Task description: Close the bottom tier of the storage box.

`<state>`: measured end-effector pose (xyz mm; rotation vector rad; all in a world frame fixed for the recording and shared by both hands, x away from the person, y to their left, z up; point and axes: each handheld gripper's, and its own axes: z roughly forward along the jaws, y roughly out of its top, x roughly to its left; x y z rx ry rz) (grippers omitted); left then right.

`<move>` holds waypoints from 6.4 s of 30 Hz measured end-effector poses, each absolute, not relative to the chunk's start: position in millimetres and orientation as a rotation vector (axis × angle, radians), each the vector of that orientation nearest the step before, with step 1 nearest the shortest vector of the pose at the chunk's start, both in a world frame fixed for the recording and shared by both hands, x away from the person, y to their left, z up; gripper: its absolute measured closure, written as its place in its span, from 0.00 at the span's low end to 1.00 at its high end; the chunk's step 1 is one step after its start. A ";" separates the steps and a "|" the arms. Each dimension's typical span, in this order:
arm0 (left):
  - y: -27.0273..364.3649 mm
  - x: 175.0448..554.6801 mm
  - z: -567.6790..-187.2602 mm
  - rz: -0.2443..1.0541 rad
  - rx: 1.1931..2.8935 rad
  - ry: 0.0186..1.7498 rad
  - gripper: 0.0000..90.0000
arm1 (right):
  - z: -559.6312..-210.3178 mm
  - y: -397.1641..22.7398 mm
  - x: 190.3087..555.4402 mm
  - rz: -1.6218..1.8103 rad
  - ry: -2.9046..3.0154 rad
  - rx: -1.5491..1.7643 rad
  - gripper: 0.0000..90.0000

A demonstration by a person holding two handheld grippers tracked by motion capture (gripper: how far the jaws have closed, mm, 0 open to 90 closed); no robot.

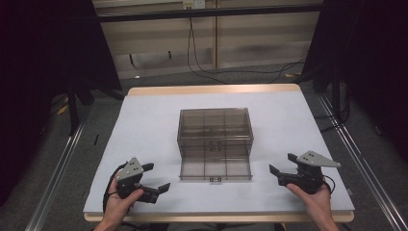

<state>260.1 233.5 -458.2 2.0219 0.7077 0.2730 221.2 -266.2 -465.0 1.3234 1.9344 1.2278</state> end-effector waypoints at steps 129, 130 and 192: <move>107.5 274.3 -463.2 0.006 2.252 0.336 1.00 | -466.7 -257.6 219.1 1.289 2.003 1.309 0.13; 108.2 275.7 -462.0 0.014 2.279 0.322 1.00 | -466.8 -257.6 219.2 1.288 2.004 1.309 0.13; 102.2 285.7 -472.9 0.038 2.279 0.376 1.00 | -468.6 -255.2 221.3 1.278 2.028 1.310 0.13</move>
